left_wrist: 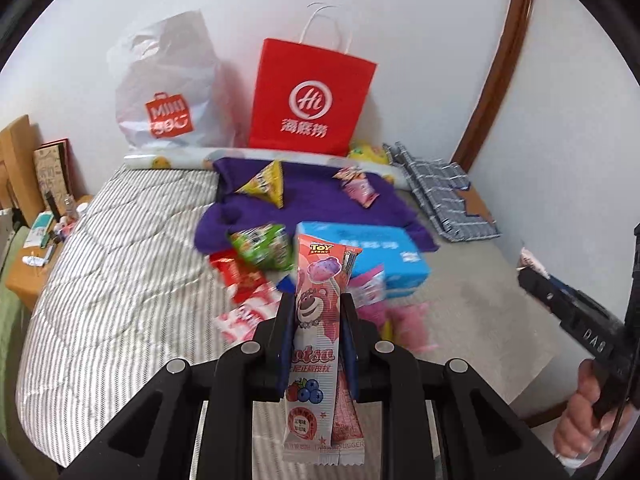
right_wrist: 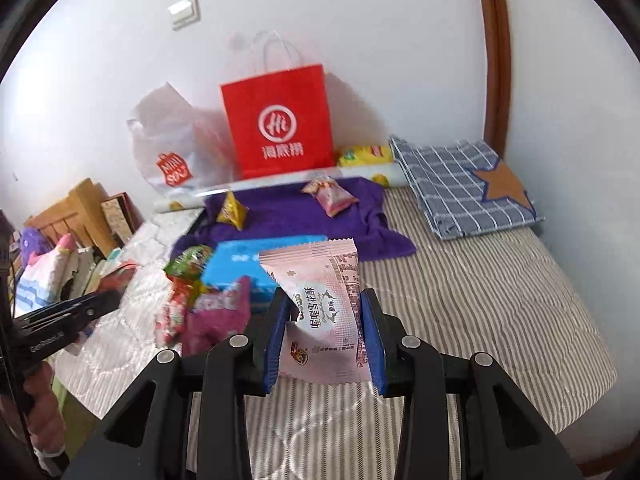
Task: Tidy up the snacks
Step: 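Carry the pink wafer packet and Lotso snack stick with both tools over the purple towel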
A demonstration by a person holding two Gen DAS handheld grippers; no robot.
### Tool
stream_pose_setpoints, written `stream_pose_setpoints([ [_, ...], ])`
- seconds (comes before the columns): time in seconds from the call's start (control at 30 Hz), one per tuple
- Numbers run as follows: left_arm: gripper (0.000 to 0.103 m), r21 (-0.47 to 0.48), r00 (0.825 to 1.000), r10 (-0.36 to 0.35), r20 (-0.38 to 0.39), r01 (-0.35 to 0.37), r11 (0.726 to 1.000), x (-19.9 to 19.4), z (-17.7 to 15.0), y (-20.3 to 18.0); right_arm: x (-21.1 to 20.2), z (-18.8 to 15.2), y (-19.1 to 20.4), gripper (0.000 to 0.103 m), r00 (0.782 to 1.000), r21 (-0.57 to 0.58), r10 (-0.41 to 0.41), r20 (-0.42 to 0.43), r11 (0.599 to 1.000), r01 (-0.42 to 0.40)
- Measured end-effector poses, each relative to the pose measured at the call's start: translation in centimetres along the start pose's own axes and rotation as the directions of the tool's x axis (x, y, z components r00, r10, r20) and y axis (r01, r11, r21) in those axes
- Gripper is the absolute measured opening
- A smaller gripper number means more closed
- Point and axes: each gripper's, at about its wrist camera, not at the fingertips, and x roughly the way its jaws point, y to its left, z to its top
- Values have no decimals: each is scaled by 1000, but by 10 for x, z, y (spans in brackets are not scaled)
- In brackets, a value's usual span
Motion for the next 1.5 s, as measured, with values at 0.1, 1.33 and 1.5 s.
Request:
stream_pose_setpoints([
  [0.1,20,4,999,-29,13,29,1000,3,9,-9,-1,9,5,36,1000,-15,10,16,1000,-10],
  [1.33,20,-12,998,52,38,-52,999,168,135,49,211,135,-18,36,996,-18,84,-36,996,-85],
  [1.5,20,-50,999,42,23,-41,998,176,127,64,230,120,-27,36,994,4,76,-83,997,-76],
])
